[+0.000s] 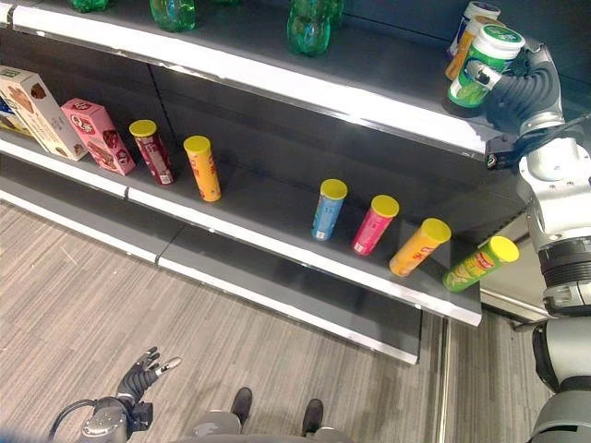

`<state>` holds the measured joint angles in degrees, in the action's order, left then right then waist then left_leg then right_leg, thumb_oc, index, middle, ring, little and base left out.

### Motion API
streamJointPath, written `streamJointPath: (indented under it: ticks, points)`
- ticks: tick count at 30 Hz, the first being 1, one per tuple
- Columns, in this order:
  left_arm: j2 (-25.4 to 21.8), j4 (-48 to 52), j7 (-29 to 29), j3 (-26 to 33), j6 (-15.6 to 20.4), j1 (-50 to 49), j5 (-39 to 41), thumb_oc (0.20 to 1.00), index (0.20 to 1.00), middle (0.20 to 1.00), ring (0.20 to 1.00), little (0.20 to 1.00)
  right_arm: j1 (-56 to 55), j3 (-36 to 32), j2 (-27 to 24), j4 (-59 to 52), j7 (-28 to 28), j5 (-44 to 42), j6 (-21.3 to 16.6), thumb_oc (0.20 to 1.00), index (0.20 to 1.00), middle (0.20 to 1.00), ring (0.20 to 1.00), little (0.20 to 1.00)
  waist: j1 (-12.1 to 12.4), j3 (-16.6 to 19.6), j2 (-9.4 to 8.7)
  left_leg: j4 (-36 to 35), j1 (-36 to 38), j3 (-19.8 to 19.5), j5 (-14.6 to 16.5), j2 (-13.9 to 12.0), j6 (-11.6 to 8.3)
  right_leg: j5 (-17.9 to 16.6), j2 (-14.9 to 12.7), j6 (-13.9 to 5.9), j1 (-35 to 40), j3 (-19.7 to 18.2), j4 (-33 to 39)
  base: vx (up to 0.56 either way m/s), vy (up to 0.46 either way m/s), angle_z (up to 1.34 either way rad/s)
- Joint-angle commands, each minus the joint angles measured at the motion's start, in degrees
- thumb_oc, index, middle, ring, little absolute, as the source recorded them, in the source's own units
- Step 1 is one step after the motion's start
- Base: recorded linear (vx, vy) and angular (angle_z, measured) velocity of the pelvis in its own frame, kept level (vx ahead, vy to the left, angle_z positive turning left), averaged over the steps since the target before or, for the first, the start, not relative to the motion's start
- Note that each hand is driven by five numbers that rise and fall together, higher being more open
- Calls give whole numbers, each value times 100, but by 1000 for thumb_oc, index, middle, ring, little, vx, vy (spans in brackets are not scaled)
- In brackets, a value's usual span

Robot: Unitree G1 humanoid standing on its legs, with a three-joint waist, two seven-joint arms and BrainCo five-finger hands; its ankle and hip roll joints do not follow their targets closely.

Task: Put the goods on the table back onto the shelves and tidy them up.

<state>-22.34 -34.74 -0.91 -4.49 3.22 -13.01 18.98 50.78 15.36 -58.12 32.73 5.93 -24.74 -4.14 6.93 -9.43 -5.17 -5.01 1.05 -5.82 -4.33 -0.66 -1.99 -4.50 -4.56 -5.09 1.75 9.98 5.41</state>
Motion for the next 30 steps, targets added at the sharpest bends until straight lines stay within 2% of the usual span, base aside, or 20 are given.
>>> streamJointPath:
  ticks: [1,4,9,13,20,30]
  points:
    - [-237,-134,18,-217,191,104,101,1000,1000,1000,1000,1000,1008,587,-37,459,-36,356,-47,200,200,200,200,200,85,335,-10,43,174,-60,812,-281,-293,362,-474,-559,39,201,-227,-4,-62,-2]
    - [-288,-191,31,-311,190,174,91,1000,1000,1000,1000,1000,1274,819,15,703,-65,512,14,200,200,200,200,200,55,370,66,49,170,-47,809,-291,-300,356,-472,-557,39,197,-220,-5,-27,-2]
    - [-379,-305,-32,-537,244,430,120,1000,1000,1000,1000,1000,1878,1278,433,1412,-124,762,86,200,200,200,200,200,1,489,288,41,209,-15,803,-328,-321,361,-458,-560,98,198,-170,6,-34,0]
    - [-370,-328,-51,-550,253,497,174,1000,1000,1000,1000,1000,2063,1381,683,1639,-158,703,102,200,200,200,200,200,-36,540,367,30,261,-19,801,-361,-336,377,-430,-546,191,196,-117,9,-5,0]
    - [-292,-406,-115,-533,267,507,250,1000,1000,1000,1000,1000,2252,1375,885,1767,-76,589,36,200,200,200,200,200,-78,547,336,18,296,9,779,-397,-344,414,-382,-508,255,190,-99,0,0,0]
    - [-189,-556,-167,-518,257,512,187,1000,1000,1000,1000,1000,2087,1332,1027,1514,-13,882,111,200,200,200,200,200,-35,485,240,5,294,-72,786,-379,-317,404,-408,-514,244,216,-130,-4,13,1]
